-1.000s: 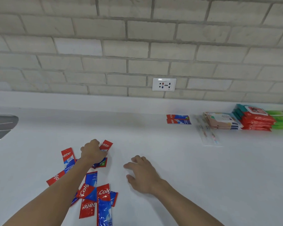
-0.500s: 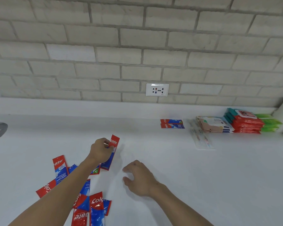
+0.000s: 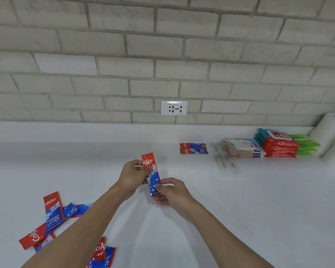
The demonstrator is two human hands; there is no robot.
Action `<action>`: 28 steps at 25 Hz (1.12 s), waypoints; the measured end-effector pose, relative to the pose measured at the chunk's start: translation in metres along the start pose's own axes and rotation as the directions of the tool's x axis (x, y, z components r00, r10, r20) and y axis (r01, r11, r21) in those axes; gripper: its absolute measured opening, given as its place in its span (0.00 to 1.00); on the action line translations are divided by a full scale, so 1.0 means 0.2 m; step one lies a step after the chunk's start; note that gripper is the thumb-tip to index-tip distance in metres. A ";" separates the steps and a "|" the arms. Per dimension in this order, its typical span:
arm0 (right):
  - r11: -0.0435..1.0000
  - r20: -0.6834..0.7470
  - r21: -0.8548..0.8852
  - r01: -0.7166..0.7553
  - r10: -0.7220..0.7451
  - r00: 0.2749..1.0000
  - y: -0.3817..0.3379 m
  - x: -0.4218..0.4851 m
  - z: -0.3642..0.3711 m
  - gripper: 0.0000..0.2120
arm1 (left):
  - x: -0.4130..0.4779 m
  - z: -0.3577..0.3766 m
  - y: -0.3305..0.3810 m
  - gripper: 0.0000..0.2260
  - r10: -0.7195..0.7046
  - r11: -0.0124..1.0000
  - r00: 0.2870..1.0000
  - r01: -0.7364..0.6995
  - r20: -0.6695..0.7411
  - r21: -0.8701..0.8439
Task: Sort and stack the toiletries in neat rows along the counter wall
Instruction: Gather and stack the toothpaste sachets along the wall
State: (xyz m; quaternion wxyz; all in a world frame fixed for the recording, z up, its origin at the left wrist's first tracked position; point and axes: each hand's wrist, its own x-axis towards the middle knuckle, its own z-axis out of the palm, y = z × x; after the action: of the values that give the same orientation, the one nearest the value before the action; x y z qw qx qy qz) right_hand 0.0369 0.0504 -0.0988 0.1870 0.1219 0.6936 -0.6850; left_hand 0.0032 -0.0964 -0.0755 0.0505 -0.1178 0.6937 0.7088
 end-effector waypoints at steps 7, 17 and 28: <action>0.987 -0.131 0.132 0.093 -0.075 0.989 -0.05 0.07 -0.34 0.05 | 0.11 0.17 -0.04 0.11 -0.065 0.996 0.998 0.065 0.005 -0.055; 0.905 -0.335 -0.381 0.190 -0.327 0.884 -0.10 0.33 -0.74 0.07 | 0.33 0.49 -0.11 0.10 0.000 0.964 0.995 0.026 -0.095 0.266; 0.404 -0.159 -0.912 0.065 -0.495 0.854 -0.08 0.65 -0.89 0.10 | 0.54 0.73 -0.18 0.13 0.201 0.800 0.978 -0.133 -0.052 0.586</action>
State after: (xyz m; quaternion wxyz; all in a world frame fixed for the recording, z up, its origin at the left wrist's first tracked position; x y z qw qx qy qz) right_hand -0.1031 0.2157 -0.1403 -0.0472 0.0249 0.9776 -0.2038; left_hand -0.1065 0.0410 -0.1346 -0.0173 -0.0745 0.8856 0.4582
